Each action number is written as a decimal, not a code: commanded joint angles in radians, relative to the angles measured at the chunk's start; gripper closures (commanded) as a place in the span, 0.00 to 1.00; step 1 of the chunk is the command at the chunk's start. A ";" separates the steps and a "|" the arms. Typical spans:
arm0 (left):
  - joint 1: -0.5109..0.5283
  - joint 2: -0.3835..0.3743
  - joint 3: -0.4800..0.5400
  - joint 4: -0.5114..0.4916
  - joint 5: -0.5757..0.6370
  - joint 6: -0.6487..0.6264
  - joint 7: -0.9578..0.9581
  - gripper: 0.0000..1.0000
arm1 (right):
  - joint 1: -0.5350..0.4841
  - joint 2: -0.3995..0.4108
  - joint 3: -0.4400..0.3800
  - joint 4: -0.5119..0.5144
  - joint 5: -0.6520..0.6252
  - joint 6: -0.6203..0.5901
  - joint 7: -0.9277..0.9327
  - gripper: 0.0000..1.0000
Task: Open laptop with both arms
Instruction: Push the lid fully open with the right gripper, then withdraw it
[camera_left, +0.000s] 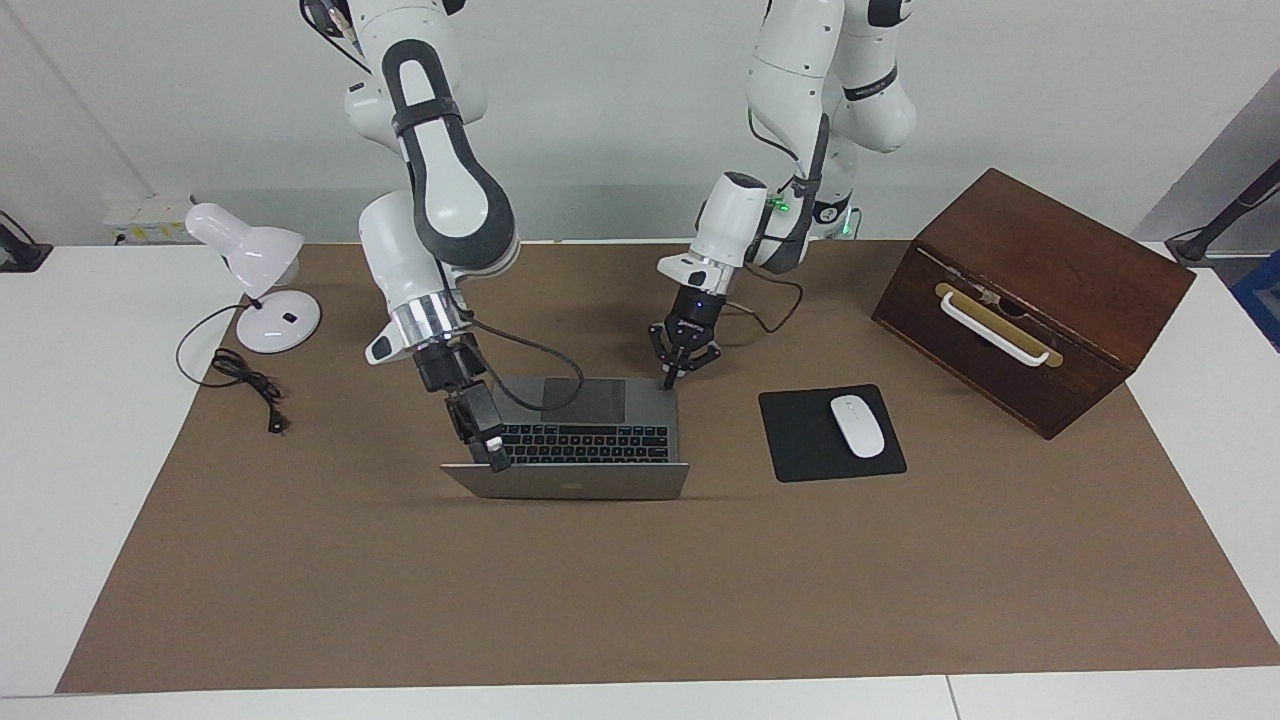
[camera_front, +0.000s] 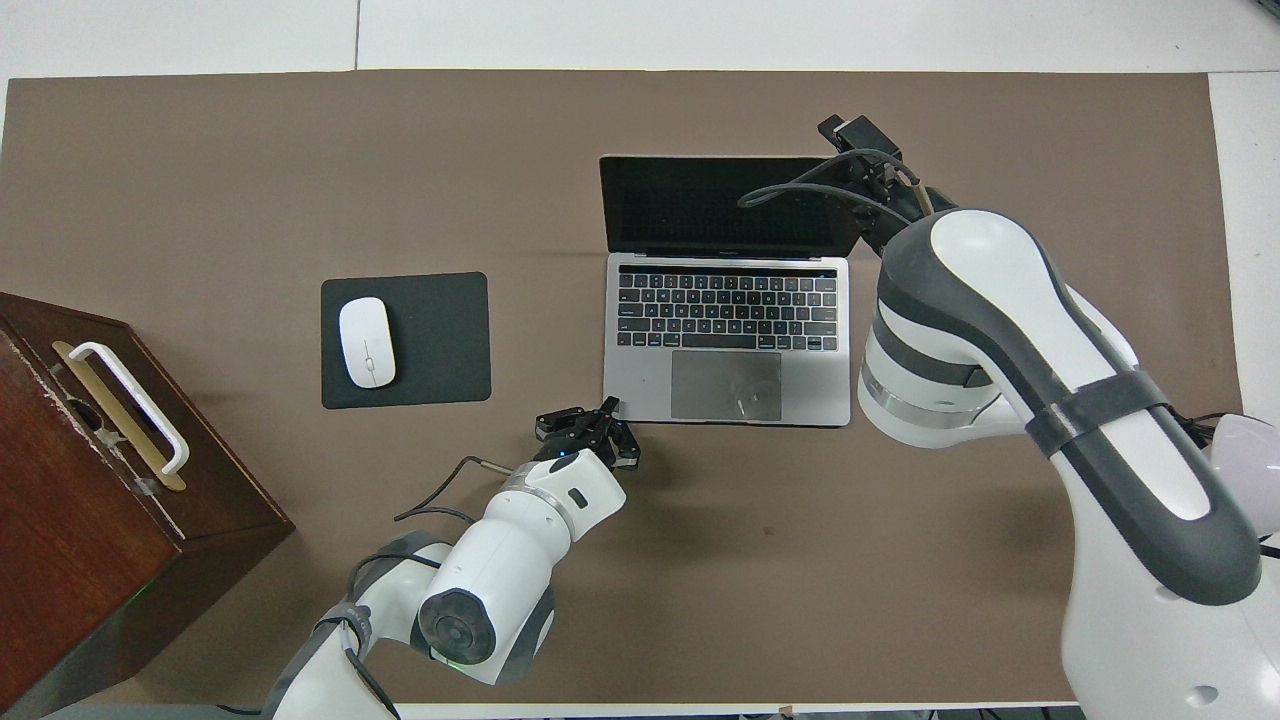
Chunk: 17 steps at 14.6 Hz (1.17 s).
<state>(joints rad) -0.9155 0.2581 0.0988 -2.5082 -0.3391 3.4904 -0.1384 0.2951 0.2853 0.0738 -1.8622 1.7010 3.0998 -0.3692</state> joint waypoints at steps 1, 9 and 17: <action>0.010 0.035 0.001 0.006 -0.014 0.015 0.025 1.00 | -0.022 0.014 0.007 0.028 0.028 -0.024 -0.054 0.00; 0.014 0.035 0.001 0.006 -0.012 0.015 0.025 1.00 | 0.033 0.092 0.017 0.257 0.022 -0.021 0.022 0.00; 0.014 -0.002 -0.002 0.015 -0.085 0.015 0.022 1.00 | 0.036 0.150 0.018 0.461 0.023 -0.030 0.062 0.00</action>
<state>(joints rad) -0.9056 0.2592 0.1019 -2.5043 -0.3673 3.4920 -0.1382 0.3470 0.3904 0.0910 -1.4890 1.7019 3.0872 -0.3126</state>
